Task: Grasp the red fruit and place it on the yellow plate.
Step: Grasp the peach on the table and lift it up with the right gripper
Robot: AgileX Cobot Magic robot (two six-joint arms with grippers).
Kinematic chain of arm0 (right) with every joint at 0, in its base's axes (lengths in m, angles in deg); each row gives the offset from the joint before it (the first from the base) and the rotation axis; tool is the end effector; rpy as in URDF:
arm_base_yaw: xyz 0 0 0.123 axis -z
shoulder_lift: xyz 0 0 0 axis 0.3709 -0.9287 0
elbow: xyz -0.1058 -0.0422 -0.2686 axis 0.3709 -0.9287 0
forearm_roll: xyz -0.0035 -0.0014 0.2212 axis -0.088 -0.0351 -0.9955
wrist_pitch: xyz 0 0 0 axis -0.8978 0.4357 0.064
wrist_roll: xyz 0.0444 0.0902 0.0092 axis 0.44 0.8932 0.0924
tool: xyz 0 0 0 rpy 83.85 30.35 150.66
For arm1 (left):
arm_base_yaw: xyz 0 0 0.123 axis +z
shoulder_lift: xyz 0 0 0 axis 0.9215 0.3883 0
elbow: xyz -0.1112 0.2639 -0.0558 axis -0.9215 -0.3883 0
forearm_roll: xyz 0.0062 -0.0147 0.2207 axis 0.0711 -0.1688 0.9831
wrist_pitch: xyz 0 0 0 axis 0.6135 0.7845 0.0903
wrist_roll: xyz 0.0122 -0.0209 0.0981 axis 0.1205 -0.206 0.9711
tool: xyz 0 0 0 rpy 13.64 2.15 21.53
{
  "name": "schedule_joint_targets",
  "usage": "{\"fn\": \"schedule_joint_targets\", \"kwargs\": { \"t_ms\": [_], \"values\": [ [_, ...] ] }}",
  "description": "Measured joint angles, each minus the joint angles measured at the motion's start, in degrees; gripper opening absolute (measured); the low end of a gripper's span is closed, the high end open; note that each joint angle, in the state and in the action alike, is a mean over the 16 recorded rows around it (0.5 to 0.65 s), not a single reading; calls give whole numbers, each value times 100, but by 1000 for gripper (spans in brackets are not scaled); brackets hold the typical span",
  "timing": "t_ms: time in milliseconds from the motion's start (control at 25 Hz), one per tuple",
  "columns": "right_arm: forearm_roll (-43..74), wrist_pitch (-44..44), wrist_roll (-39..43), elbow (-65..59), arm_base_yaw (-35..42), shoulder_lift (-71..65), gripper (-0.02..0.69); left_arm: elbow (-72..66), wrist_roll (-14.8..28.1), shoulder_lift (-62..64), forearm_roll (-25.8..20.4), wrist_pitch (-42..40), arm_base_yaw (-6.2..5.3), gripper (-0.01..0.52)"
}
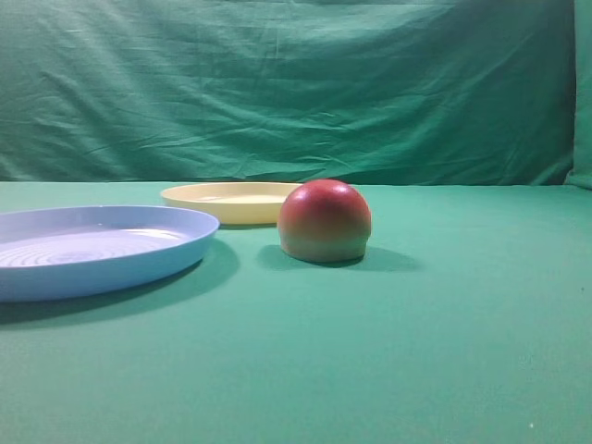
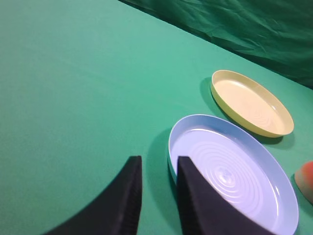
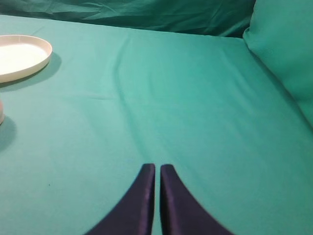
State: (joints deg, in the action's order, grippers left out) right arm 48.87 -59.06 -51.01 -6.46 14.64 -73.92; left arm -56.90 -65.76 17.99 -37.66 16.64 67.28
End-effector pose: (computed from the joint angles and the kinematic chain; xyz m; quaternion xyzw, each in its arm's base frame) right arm 0.0244 -0.0011 0.1686 -0.0460 0.8041 0.0145 0.5926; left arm 0.0249 -0.0049 0.1735 -0.0878 0.7911 -0.0958 0.5978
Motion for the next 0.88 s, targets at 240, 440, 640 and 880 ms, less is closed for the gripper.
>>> {"fn": "schedule_joint_targets", "kwargs": {
  "t_ms": [240,440,640,880],
  "values": [
    [-130,-152,67,-3,0,0,0,0,0,0,0,0,0,157],
    [-441,-610,188,18,0,0,0,0,0,0,0,0,0,157],
    [-770,-890,279,305,0,-94,0,0,0,0,0,0,0,157],
    [-1041,-709,164,1061,3,-720,0,0,0,0,0,0,0,157]
  ]
}}
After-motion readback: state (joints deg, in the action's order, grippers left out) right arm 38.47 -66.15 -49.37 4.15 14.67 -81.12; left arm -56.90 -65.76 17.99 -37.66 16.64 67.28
